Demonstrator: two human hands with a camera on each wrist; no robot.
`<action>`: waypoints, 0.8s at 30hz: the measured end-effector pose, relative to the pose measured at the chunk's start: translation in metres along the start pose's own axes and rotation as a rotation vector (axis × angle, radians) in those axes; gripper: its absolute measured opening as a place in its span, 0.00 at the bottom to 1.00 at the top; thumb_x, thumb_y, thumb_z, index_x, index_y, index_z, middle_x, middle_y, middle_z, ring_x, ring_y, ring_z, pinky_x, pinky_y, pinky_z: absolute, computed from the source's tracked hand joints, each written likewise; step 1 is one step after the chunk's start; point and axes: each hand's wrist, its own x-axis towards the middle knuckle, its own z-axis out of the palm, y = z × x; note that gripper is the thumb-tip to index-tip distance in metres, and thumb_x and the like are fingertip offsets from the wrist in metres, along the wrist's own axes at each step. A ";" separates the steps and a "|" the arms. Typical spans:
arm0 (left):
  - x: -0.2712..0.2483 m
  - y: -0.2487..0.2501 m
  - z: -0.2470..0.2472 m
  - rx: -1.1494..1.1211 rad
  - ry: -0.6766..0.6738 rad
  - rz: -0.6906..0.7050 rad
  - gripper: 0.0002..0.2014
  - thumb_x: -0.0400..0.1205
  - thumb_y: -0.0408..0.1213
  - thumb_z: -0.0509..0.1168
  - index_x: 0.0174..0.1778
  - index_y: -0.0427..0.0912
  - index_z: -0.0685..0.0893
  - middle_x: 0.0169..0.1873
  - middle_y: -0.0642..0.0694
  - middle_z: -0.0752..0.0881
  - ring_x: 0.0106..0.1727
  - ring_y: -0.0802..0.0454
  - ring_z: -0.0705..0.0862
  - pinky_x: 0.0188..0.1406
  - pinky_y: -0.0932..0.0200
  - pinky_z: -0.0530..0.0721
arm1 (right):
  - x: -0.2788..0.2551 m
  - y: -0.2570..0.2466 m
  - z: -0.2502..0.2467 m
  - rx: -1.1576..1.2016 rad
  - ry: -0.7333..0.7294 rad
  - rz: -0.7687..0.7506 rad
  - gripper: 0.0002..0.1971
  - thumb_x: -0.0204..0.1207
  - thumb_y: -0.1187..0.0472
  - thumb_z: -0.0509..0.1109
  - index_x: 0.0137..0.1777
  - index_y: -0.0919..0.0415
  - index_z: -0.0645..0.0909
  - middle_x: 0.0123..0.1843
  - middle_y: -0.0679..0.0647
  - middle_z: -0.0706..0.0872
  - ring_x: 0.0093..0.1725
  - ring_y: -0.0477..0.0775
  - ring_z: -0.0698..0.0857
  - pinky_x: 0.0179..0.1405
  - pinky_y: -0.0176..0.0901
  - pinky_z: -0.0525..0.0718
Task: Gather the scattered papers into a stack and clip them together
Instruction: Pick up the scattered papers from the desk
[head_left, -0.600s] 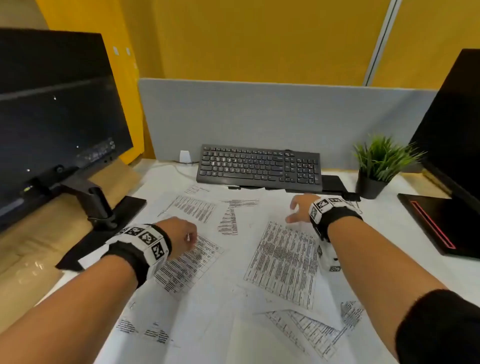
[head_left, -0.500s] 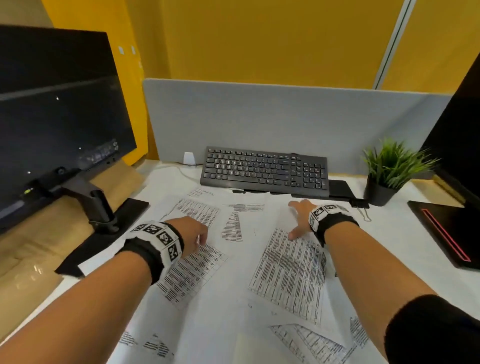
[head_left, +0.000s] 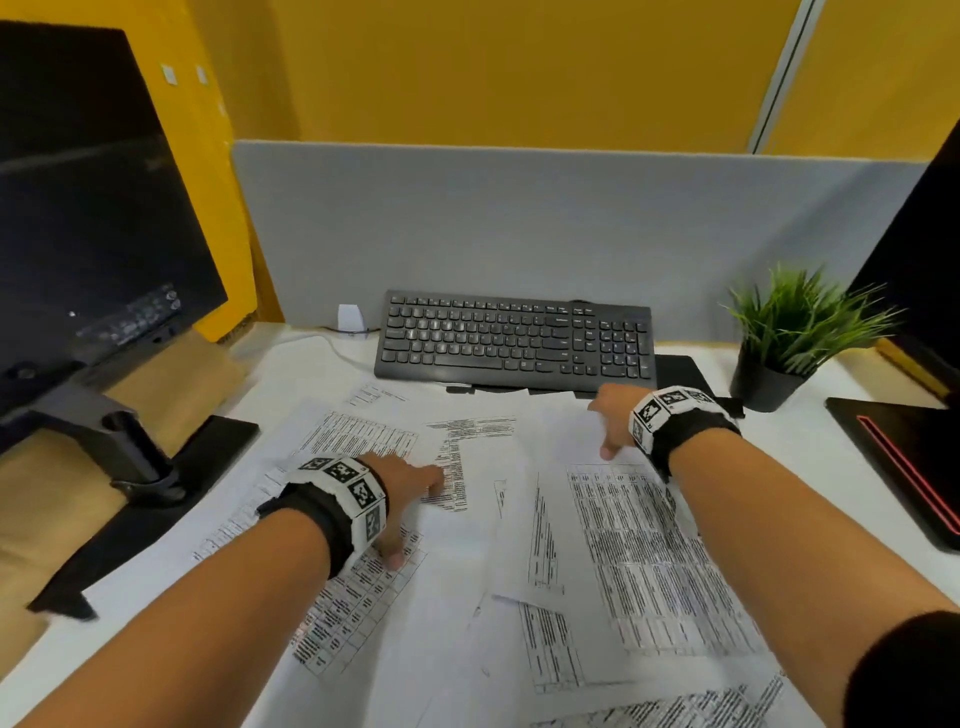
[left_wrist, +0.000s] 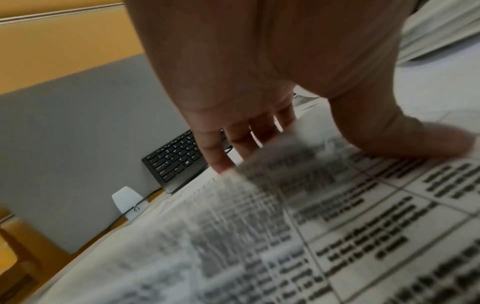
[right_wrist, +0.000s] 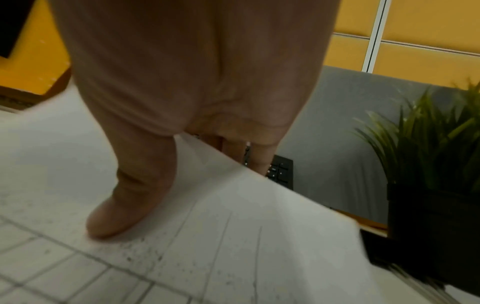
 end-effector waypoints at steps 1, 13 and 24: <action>0.001 0.000 0.000 -0.011 0.014 -0.018 0.39 0.66 0.46 0.80 0.71 0.55 0.69 0.63 0.48 0.81 0.62 0.44 0.80 0.56 0.54 0.75 | 0.004 -0.001 0.000 0.020 0.003 -0.018 0.33 0.69 0.52 0.78 0.74 0.59 0.74 0.71 0.56 0.77 0.67 0.60 0.81 0.64 0.50 0.80; -0.090 -0.048 -0.063 -0.441 0.417 -0.250 0.29 0.77 0.51 0.71 0.74 0.48 0.76 0.72 0.47 0.78 0.72 0.46 0.75 0.69 0.56 0.71 | 0.000 0.026 0.009 0.223 0.124 0.097 0.44 0.60 0.58 0.84 0.76 0.50 0.67 0.74 0.57 0.73 0.68 0.64 0.79 0.66 0.60 0.79; -0.129 -0.047 -0.054 -0.487 0.588 -0.191 0.18 0.76 0.51 0.71 0.59 0.48 0.85 0.51 0.50 0.86 0.51 0.51 0.81 0.51 0.58 0.77 | -0.034 0.008 0.031 0.304 0.033 0.125 0.39 0.62 0.34 0.74 0.71 0.49 0.69 0.71 0.54 0.71 0.67 0.60 0.78 0.65 0.56 0.78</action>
